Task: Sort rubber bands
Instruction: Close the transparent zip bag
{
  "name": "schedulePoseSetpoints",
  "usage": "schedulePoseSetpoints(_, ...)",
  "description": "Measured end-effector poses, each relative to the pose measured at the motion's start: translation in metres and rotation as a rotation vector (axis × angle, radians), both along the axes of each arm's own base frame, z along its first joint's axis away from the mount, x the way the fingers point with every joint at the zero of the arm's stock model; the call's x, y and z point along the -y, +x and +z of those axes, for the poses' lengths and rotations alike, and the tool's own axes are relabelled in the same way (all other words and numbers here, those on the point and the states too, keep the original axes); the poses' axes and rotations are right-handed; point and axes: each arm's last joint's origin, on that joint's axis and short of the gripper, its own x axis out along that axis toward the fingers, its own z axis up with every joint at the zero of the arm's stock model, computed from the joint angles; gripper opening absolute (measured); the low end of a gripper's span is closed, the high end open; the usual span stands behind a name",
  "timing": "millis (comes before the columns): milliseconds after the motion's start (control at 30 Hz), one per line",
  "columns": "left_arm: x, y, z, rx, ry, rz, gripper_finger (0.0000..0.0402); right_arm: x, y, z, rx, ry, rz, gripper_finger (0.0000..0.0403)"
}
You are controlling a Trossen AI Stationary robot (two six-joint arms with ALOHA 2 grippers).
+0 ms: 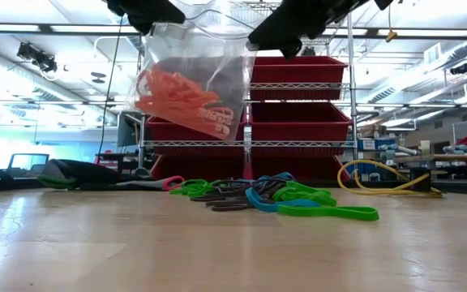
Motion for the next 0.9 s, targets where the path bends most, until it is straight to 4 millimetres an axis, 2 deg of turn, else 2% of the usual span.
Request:
schedulePoseSetpoints(133,0.000,0.000,-0.001,-0.010,0.002,0.000,0.0001,0.000,-0.001,-0.001,-0.011,-0.008,-0.011,0.0039)
schedulePoseSetpoints(267,0.000,-0.001,-0.003,-0.029,-0.004,0.004,0.0001,-0.001,-0.001,-0.001,-0.034,0.064,0.106,0.0005)
schedulePoseSetpoints(400,0.000,-0.001,-0.003,-0.033,-0.006,0.005,0.0001,0.005,-0.002,0.004,-0.049,-0.098,-0.122,0.0006)
schedulePoseSetpoints(433,0.000,-0.001,-0.003,-0.034,-0.006,0.005,0.0001,0.007,-0.003,0.004,-0.081,-0.109,-0.132,0.0004)
schedulePoseSetpoints(567,0.000,-0.001,-0.003,-0.033,-0.006,0.005,0.0001,0.008,-0.004,0.008,-0.126,0.065,0.061,0.0002)
schedulePoseSetpoints(733,0.000,-0.002,-0.004,-0.040,-0.007,0.001,0.0001,0.011,-0.012,0.004,-0.206,-0.028,-0.078,0.0003)
schedulePoseSetpoints(900,0.000,-0.003,-0.007,-0.071,-0.008,0.005,0.0001,0.017,-0.021,0.007,-0.254,-0.048,-0.177,0.0020)
